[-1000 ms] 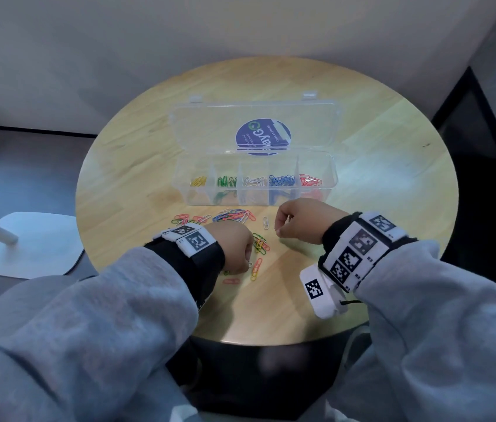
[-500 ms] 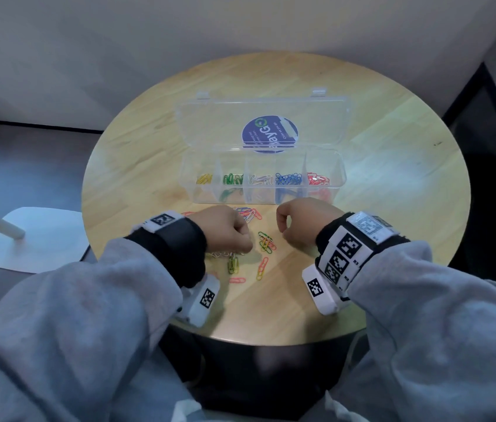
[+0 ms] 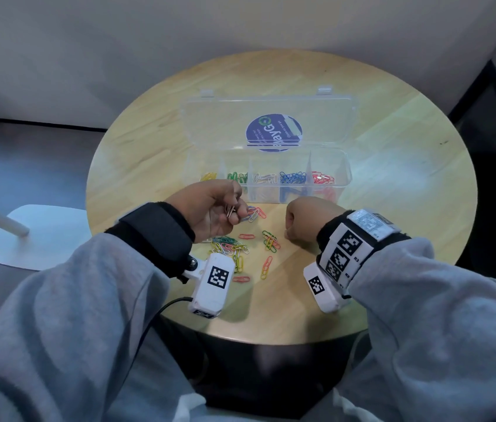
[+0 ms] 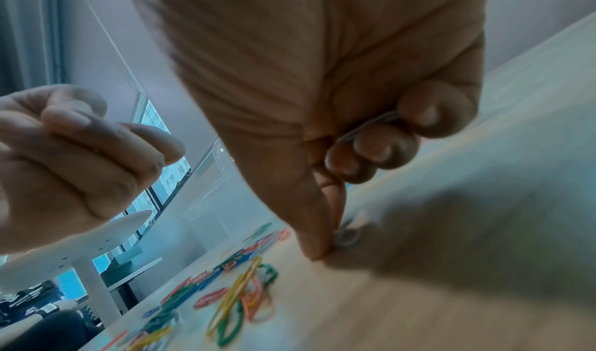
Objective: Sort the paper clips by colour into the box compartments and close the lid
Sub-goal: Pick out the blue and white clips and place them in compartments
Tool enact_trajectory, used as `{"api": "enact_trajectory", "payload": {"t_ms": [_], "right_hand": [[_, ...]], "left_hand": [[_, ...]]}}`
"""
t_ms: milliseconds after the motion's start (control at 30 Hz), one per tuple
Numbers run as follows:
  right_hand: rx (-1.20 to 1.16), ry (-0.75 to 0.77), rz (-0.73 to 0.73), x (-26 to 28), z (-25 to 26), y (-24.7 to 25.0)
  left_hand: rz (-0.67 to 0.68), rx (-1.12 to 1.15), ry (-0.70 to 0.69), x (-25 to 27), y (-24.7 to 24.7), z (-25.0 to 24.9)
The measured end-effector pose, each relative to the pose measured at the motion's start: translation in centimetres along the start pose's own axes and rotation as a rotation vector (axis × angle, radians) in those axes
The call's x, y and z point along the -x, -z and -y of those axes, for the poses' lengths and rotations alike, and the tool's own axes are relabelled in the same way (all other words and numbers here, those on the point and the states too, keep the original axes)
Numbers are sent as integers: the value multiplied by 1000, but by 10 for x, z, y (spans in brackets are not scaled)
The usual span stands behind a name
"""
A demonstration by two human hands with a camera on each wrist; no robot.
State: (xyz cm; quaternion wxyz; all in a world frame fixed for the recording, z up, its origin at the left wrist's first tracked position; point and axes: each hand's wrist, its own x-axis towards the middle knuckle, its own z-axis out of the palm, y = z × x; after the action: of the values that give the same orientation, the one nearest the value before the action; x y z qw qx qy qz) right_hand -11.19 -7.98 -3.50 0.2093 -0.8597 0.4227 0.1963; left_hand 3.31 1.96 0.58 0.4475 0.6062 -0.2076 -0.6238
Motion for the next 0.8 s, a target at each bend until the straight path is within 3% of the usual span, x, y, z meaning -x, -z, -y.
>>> {"api": "enact_trajectory", "payload": {"t_ms": [133,300,400,567,800], "right_hand": [[16,-24,43,1,1,-1],[-116,14,93,9,-6,6],[-302,76,114,13,-14,16],[-849,155,153,14,-27,22],[-1221,139,172,15,-23,28]], "left_hand": [[-56,-77,-15,-1,-2,-2],[-111,-494,-39,-11,-7,4],[-91,-670,-17,-14,-7,6],[-118,-1093,-5,-11,-10,9],[-117,-1592,9,-16,-18,13]]}}
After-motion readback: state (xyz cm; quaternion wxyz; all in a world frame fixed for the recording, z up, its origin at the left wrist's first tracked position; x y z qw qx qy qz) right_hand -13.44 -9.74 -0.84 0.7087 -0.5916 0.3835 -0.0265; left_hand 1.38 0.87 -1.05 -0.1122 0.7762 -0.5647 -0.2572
